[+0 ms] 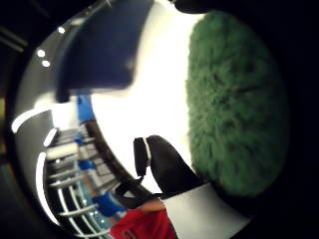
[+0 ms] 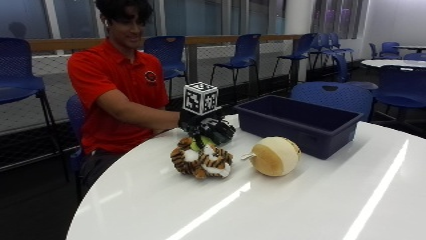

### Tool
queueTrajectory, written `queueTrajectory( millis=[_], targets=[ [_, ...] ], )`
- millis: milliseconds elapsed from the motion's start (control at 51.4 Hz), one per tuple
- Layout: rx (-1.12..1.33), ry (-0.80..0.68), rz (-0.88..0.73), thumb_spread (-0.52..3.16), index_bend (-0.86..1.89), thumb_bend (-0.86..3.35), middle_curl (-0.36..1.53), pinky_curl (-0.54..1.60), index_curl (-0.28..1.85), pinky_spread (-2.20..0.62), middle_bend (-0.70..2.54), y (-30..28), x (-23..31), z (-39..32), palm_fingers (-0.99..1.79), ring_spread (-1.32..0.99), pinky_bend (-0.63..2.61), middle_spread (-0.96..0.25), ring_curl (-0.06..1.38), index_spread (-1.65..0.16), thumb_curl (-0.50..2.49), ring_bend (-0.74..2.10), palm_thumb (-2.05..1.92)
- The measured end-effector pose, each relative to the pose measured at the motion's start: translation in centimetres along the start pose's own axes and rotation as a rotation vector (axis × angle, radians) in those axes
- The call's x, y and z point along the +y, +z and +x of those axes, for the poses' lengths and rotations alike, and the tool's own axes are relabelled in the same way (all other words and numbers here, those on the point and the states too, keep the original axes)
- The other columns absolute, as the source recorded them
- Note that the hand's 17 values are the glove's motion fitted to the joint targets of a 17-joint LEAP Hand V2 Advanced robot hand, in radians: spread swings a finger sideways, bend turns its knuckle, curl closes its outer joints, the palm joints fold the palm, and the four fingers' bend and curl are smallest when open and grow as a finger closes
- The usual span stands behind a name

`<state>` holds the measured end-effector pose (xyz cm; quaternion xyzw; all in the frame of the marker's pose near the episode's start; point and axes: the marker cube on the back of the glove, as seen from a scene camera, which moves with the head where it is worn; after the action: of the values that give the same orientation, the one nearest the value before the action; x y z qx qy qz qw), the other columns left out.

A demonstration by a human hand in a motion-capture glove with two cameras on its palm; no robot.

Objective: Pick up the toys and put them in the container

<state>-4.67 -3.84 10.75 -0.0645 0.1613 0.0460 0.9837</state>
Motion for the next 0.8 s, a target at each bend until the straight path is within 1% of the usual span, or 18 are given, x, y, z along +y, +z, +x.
queueTrajectory(
  millis=[58,78,117,175,234,253,292,311,331,350,370,448,584,701,798],
  targets=[
    [0.006,0.005,0.004,1.03,0.15,-0.05,0.21,0.41,0.27,0.12,0.13,0.4,-0.1,0.2,-0.10,-0.02,1.06,-0.11,0.16,-0.38,0.18,0.20,-0.04],
    [0.000,0.003,0.005,1.04,0.12,-0.04,0.21,0.41,0.26,0.10,0.12,0.5,-0.1,0.4,-0.04,-0.02,1.07,-0.10,0.19,-0.38,0.18,0.28,-0.03],
    [-0.018,-0.009,0.009,1.04,0.12,-0.03,0.21,0.41,0.25,0.09,0.12,0.5,-0.3,0.8,-0.01,-0.02,1.08,-0.10,0.20,-0.39,0.19,0.34,-0.03],
    [-0.055,-0.035,0.025,1.06,0.14,-0.02,0.21,0.39,0.25,0.05,0.16,0.5,-0.5,1.4,0.12,-0.05,1.03,-0.11,0.23,-0.41,0.21,0.51,0.00],
    [-0.098,-0.059,0.061,1.12,0.18,0.01,0.25,0.36,0.25,-0.08,0.30,0.5,-0.6,1.8,0.32,-0.11,0.95,-0.16,0.24,-0.43,0.23,0.54,0.05],
    [-0.106,-0.065,0.075,1.14,0.17,0.02,0.26,0.35,0.25,-0.10,0.31,0.5,-0.6,1.8,0.35,-0.13,0.94,-0.17,0.24,-0.43,0.24,0.56,0.07],
    [-0.110,-0.076,0.099,1.19,0.14,0.06,0.28,0.35,0.24,-0.19,0.39,0.5,-0.7,1.7,0.58,-0.23,0.92,-0.22,0.28,-0.43,0.26,0.71,0.14],
    [-0.108,-0.081,0.110,1.21,0.14,0.07,0.29,0.34,0.24,-0.21,0.40,0.5,-0.7,1.6,0.59,-0.26,0.92,-0.23,0.28,-0.43,0.27,0.72,0.16],
    [-0.104,-0.086,0.120,1.22,0.14,0.09,0.30,0.35,0.24,-0.23,0.43,0.5,-0.8,1.6,0.68,-0.29,0.92,-0.25,0.31,-0.43,0.28,0.79,0.20],
    [-0.098,-0.091,0.128,1.24,0.13,0.10,0.30,0.35,0.23,-0.25,0.43,0.4,-0.9,1.5,0.68,-0.32,0.92,-0.26,0.32,-0.43,0.29,0.82,0.22],
    [-0.092,-0.096,0.133,1.23,0.14,0.14,0.31,0.37,0.24,-0.27,0.45,0.3,-0.9,1.4,0.78,-0.34,0.94,-0.28,0.35,-0.42,0.32,0.89,0.30],
    [-0.070,-0.116,0.128,1.13,0.19,0.24,0.35,0.40,0.26,-0.33,0.51,-0.2,-1.4,1.1,0.92,-0.41,1.01,-0.32,0.39,-0.42,0.41,0.95,0.52],
    [-0.100,-0.114,0.099,0.95,0.34,0.31,0.43,0.42,0.34,-0.37,0.64,-2.8,-2.5,1.2,1.00,-0.47,0.94,-0.38,0.45,-0.43,0.53,1.00,0.69],
    [-0.136,-0.109,0.113,0.81,0.41,0.34,0.49,0.44,0.41,-0.39,0.72,-7.4,-4.2,-0.2,1.00,-0.50,0.95,-0.40,0.49,-0.43,0.61,1.04,0.74],
    [-0.101,-0.130,0.169,0.71,0.46,0.35,0.55,0.46,0.47,-0.40,0.76,-12.8,-7.2,-2.6,0.96,-0.52,0.97,-0.42,0.53,-0.43,0.66,1.07,0.74]
  ],
)
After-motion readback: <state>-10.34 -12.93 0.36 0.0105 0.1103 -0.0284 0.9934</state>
